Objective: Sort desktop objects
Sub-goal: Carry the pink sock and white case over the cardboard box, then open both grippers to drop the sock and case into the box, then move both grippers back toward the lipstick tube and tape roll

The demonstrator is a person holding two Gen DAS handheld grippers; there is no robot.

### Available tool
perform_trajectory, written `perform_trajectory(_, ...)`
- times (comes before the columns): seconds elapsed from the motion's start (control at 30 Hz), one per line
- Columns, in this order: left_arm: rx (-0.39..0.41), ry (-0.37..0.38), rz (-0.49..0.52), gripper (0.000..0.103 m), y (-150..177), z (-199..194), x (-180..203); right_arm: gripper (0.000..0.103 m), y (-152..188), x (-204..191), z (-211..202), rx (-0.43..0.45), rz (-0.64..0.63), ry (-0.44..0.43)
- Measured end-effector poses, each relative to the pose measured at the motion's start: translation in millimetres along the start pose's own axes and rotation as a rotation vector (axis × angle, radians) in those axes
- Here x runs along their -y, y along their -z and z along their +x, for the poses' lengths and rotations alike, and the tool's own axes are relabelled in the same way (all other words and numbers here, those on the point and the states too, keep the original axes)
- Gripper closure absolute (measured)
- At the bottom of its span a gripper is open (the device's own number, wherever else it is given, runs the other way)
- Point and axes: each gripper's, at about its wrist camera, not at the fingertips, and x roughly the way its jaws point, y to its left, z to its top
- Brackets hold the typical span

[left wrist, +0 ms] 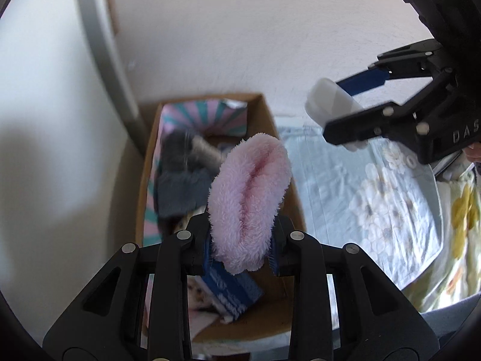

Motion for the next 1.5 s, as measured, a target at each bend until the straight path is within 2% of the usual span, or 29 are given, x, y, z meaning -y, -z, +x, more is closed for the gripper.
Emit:
perform_trajectory(0.27, -0.043, -0.012, -0.044, 0.078, 26, 12, -9, 0.045, -22, -24, 44, -0.053, -0.02, -0.047)
perform_trajectory(0.43, -0.072, -0.02, -0.037, 0.078, 36, 19, -11, 0.045, -35, -31, 66, -0.083, -0.012, -0.061)
perform_trajectory(0.57, -0.065, 0.008, -0.052, 0.078, 38, 20, -9, 0.045, -39, -32, 72, -0.093, 0.011, -0.06)
perform_trajectory(0.73, -0.071, -0.025, -0.032, 0.078, 44, 22, -3, 0.045, -47, -33, 78, -0.095, 0.049, -0.075)
perform_trajectory(0.87, -0.072, -0.011, -0.045, 0.077, 44, 25, -2, 0.044, -51, -37, 80, -0.092, 0.051, -0.071)
perform_trajectory(0.93, -0.103, 0.006, -0.044, 0.072, 44, 28, -1, 0.042, -51, -39, 85, -0.106, 0.055, -0.056)
perform_trajectory(0.97, -0.113, 0.015, -0.048, 0.069, 44, 30, 0, 0.038, -51, -38, 87, -0.117, 0.064, -0.058)
perform_trajectory(1.0, -0.127, 0.016, -0.055, 0.055, 44, 31, 0, 0.031, -50, -37, 89, -0.12, 0.081, -0.063)
perform_trajectory(1.03, -0.132, 0.011, -0.057, 0.041, 44, 32, 0, 0.03, -48, -36, 89, -0.113, 0.099, -0.069)
perform_trajectory(1.07, -0.122, -0.003, -0.058, 0.005, 45, 31, 0, 0.03, -48, -33, 89, -0.107, 0.114, -0.072)
perform_trajectory(1.1, -0.098, -0.015, -0.061, 0.0, 45, 27, 0, 0.029, -47, -31, 88, -0.097, 0.13, -0.075)
perform_trajectory(1.2, -0.086, 0.019, -0.086, 0.0, 44, 23, -3, 0.027, -43, -27, 80, -0.057, 0.151, -0.069)
perform_trajectory(1.37, -0.085, -0.011, -0.084, 0.0, 43, 22, -3, 0.025, -35, -19, 64, -0.008, 0.199, -0.058)
perform_trajectory(1.5, -0.08, -0.005, -0.084, 0.0, 41, 22, 0, 0.025, -24, -12, 45, 0.029, 0.228, -0.038)
